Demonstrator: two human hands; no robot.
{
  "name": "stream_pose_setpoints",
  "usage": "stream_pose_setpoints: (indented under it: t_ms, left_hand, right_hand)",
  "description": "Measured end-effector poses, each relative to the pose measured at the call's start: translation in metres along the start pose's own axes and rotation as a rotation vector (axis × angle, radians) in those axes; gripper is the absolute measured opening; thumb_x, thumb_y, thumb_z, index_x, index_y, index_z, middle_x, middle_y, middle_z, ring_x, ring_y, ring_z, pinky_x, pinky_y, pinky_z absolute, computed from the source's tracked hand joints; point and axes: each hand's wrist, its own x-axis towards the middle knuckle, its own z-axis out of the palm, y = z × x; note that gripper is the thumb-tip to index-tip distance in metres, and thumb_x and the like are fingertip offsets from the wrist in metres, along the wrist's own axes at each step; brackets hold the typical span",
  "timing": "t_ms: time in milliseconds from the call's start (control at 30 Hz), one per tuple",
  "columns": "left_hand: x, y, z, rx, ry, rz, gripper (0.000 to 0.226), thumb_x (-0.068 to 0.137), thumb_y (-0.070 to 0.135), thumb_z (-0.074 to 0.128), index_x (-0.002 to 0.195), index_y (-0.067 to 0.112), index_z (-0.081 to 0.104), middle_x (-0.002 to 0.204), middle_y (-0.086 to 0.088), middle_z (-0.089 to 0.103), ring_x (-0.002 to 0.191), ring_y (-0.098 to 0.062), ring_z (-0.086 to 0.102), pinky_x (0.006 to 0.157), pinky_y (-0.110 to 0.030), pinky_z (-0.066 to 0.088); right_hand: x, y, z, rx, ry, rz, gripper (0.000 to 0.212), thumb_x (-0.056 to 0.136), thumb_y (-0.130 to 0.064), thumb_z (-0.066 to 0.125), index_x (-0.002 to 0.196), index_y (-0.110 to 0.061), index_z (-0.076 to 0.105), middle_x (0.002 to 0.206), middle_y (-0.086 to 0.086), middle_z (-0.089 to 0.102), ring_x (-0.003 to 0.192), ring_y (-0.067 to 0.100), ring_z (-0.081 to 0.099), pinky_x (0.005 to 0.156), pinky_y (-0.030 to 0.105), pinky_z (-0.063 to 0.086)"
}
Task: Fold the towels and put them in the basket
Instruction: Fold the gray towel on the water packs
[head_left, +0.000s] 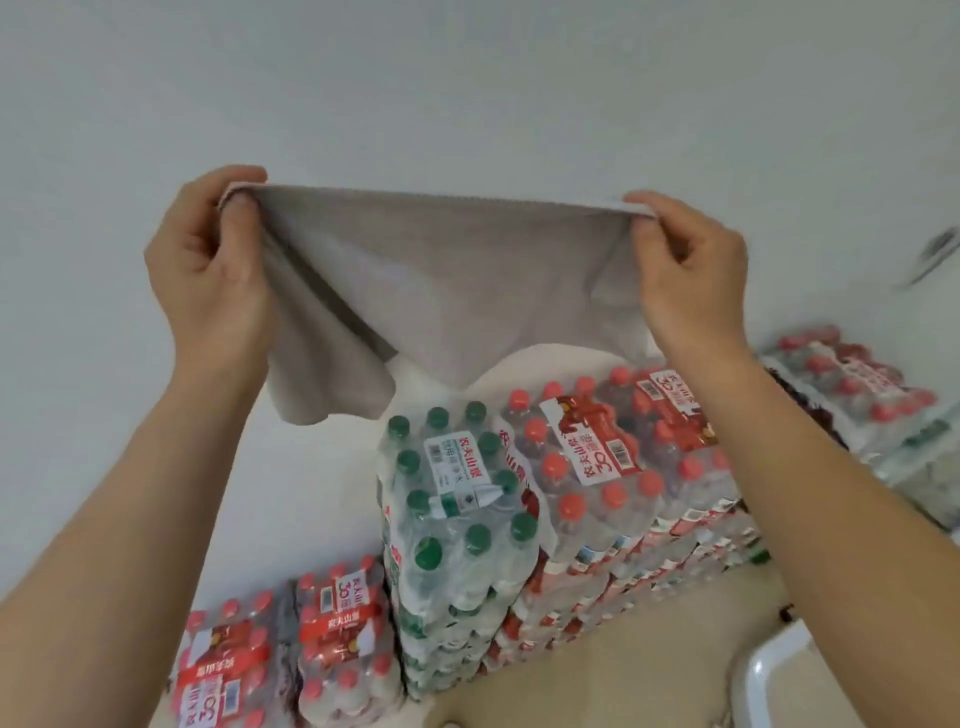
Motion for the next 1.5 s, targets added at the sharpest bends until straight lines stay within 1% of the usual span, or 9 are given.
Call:
stream_pose_setpoints:
  t_ms: [200, 400, 500, 600, 700, 800, 1100, 1367, 1500]
  left_hand:
    - [-0.049, -0.060, 0.039, 0.156, -0.458, -0.212, 0.028, 0.089, 0.009, 0.055, 0.086, 0.030, 0.074, 0.093, 0.014, 0.071, 0.091, 0.000, 0.062, 0.082, -0.016, 0.046]
    - [-0.099, -0.124, 0.066, 0.525, -1.524, -0.468, 0.036, 0.088, 0.011, 0.054, 0.058, 0.029, 0.062, 0.054, 0.016, 0.055, 0.050, -0.001, 0.048, 0.059, -0.019, 0.041]
    - [-0.111, -0.121, 0.084, 0.666, -2.014, -0.704, 0.023, 0.091, 0.012, 0.050, 0.079, 0.023, 0.067, 0.077, 0.000, 0.068, 0.064, -0.008, 0.061, 0.065, -0.020, 0.051]
    - [-0.125, -0.120, 0.118, 0.622, -1.883, -0.671, 0.021, 0.089, 0.012, 0.053, 0.086, 0.025, 0.069, 0.083, -0.003, 0.074, 0.067, -0.008, 0.067, 0.067, -0.018, 0.052]
    - [-0.150, -0.121, 0.178, 0.710, -1.533, -0.257, 0.024, 0.089, 0.022, 0.057, 0.108, 0.031, 0.067, 0.099, 0.009, 0.071, 0.089, -0.008, 0.065, 0.083, -0.019, 0.047]
    - [-0.194, -0.112, 0.253, 0.655, -1.312, -0.183, 0.024, 0.087, 0.023, 0.057, 0.108, 0.028, 0.068, 0.098, 0.006, 0.069, 0.089, -0.014, 0.063, 0.085, -0.029, 0.048]
    - [-0.310, -0.095, 0.347, 0.814, -1.403, 0.000, 0.075, 0.073, 0.057, 0.066, 0.135, 0.036, 0.032, 0.115, 0.002, 0.041, 0.103, -0.020, 0.047, 0.081, -0.037, 0.043]
    - [-0.317, -0.102, 0.348, 0.521, -0.992, -0.243, 0.030, 0.089, 0.040, 0.046, 0.095, 0.026, 0.072, 0.086, 0.013, 0.058, 0.079, -0.002, 0.054, 0.069, -0.023, 0.046]
    - [-0.324, -0.086, 0.356, 0.403, -0.972, -0.242, 0.010, 0.088, 0.028, 0.059, 0.083, 0.026, 0.067, 0.073, 0.015, 0.053, 0.067, 0.000, 0.053, 0.060, -0.017, 0.041]
  right_hand:
    - [-0.039, 0.110, -0.011, -0.284, -0.151, 0.160, 0.025, 0.083, -0.024, 0.049, 0.079, -0.019, 0.073, 0.081, 0.001, 0.063, 0.090, 0.017, 0.050, 0.069, 0.030, 0.034]
    - [-0.083, 0.209, -0.026, -0.576, -0.727, 0.560, 0.029, 0.084, -0.021, 0.057, 0.057, -0.011, 0.056, 0.058, 0.009, 0.056, 0.060, 0.021, 0.054, 0.056, 0.031, 0.038]
    - [-0.058, 0.210, -0.042, -0.413, -1.152, 0.829, 0.020, 0.089, -0.024, 0.060, 0.078, -0.009, 0.065, 0.074, 0.013, 0.070, 0.056, 0.015, 0.062, 0.057, 0.028, 0.046]
    - [-0.019, 0.210, -0.055, -0.292, -1.405, 0.906, 0.024, 0.096, -0.033, 0.054, 0.105, -0.014, 0.067, 0.079, 0.008, 0.075, 0.060, 0.017, 0.066, 0.054, 0.023, 0.048]
    - [0.005, 0.244, -0.049, -0.266, -1.067, 0.745, 0.016, 0.094, -0.021, 0.056, 0.092, -0.013, 0.070, 0.068, 0.003, 0.069, 0.057, 0.016, 0.062, 0.052, 0.021, 0.046]
    - [0.021, 0.293, -0.040, -0.449, -0.879, 0.508, 0.015, 0.091, -0.022, 0.054, 0.092, -0.020, 0.068, 0.086, -0.001, 0.068, 0.086, 0.022, 0.062, 0.079, 0.033, 0.051]
    - [0.040, 0.360, -0.009, -0.412, -0.856, 0.379, 0.034, 0.089, -0.044, 0.050, 0.112, -0.020, 0.055, 0.109, 0.005, 0.058, 0.104, 0.025, 0.055, 0.087, 0.043, 0.049]
    - [0.067, 0.376, 0.012, -0.432, -0.919, 0.398, 0.034, 0.085, -0.026, 0.055, 0.054, -0.017, 0.047, 0.055, -0.001, 0.049, 0.065, 0.026, 0.052, 0.066, 0.032, 0.042]
    - [0.065, 0.376, -0.003, -0.329, -0.823, 0.458, 0.018, 0.089, -0.017, 0.050, 0.076, -0.009, 0.059, 0.076, 0.009, 0.063, 0.079, 0.029, 0.057, 0.070, 0.035, 0.045]
